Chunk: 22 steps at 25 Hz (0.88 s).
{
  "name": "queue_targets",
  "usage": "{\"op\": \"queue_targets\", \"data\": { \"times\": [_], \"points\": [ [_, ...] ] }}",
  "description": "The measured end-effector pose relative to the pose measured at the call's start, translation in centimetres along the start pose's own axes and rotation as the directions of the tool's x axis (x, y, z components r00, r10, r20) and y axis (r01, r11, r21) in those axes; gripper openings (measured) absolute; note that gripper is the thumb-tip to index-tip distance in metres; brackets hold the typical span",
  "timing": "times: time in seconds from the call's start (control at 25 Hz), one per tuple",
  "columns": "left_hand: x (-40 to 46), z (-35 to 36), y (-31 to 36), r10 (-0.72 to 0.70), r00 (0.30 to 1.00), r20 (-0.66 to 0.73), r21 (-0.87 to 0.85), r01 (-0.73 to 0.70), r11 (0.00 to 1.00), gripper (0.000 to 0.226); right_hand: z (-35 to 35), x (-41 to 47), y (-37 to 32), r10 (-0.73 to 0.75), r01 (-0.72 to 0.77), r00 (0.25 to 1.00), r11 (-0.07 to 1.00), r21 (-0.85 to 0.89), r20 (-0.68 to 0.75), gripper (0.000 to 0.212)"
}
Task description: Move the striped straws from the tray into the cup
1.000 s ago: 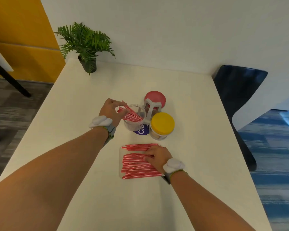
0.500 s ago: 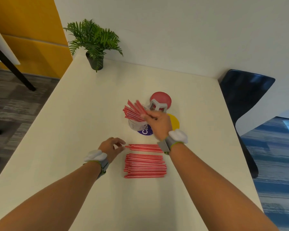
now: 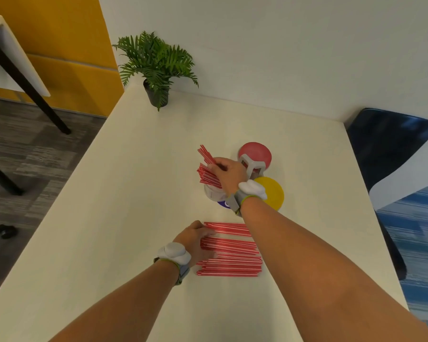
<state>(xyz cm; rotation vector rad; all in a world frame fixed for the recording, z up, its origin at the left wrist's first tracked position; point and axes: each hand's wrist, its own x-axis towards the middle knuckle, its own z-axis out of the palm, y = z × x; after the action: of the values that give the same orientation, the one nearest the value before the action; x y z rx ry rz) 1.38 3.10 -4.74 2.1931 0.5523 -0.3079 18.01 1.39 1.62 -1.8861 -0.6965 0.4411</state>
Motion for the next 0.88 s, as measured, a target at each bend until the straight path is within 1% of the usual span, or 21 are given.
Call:
{"op": "queue_targets", "data": {
  "times": [0.08, 0.2, 0.28, 0.4, 0.44, 0.56, 0.64, 0.72, 0.8, 0.88],
  "points": [
    [0.2, 0.2, -0.1, -0.004, 1.000, -0.004, 0.028, 0.004, 1.000, 0.061, 0.2, -0.2, 1.1, 0.013, -0.013, 1.000, 0.999, -0.051, 0.013, 0.016],
    [0.3, 0.3, 0.1, 0.004, 1.000, -0.010, 0.106, -0.003, 0.994, 0.049, -0.2, -0.7, 1.7, 0.042, -0.043, 0.999, 0.999, -0.025, -0.015, 0.019],
    [0.2, 0.2, 0.3, 0.011, 1.000, -0.007, 0.155, -0.009, 0.988, 0.042, -0.7, -1.4, 1.1, 0.015, -0.015, 0.999, 1.000, -0.001, -0.032, 0.022],
    [0.1, 0.1, 0.5, 0.017, 1.000, -0.008, 0.201, -0.015, 0.979, 0.037, -1.7, -3.3, 0.3, -0.034, 0.035, 0.999, 0.998, 0.056, -0.026, 0.024],
    [0.1, 0.0, 0.5, 0.021, 1.000, -0.013, 0.212, -0.018, 0.977, 0.036, -2.0, -4.2, 0.4, -0.049, 0.050, 0.999, 0.998, 0.043, -0.023, 0.024],
    [-0.1, -0.1, 0.6, 0.019, 1.000, -0.011, 0.222, -0.017, 0.975, 0.035, -3.1, -7.8, 2.1, -0.022, 0.023, 1.000, 0.998, -0.061, 0.017, 0.022],
    [-0.3, -0.1, 0.5, 0.013, 1.000, 0.003, 0.228, -0.014, 0.974, 0.035, -4.0, -10.6, 3.7, 0.044, -0.036, 0.997, 0.991, -0.129, 0.066, 0.019],
    [-0.4, -0.2, 0.5, 0.005, 1.000, 0.013, 0.231, -0.008, 0.973, 0.036, -4.8, -13.0, 5.8, 0.127, -0.097, 0.985, 0.967, -0.235, 0.118, 0.020],
    [-0.3, -0.5, 0.6, -0.009, 1.000, 0.019, 0.232, 0.004, 0.973, 0.035, -5.3, -14.6, 7.6, 0.178, -0.102, 0.969, 0.922, -0.373, 0.174, 0.025],
    [-0.5, -0.9, 0.9, -0.020, 1.000, 0.010, 0.232, 0.017, 0.973, 0.034, -5.4, -15.5, 8.5, 0.199, -0.076, 0.954, 0.884, -0.460, 0.225, 0.032]
  ]
}}
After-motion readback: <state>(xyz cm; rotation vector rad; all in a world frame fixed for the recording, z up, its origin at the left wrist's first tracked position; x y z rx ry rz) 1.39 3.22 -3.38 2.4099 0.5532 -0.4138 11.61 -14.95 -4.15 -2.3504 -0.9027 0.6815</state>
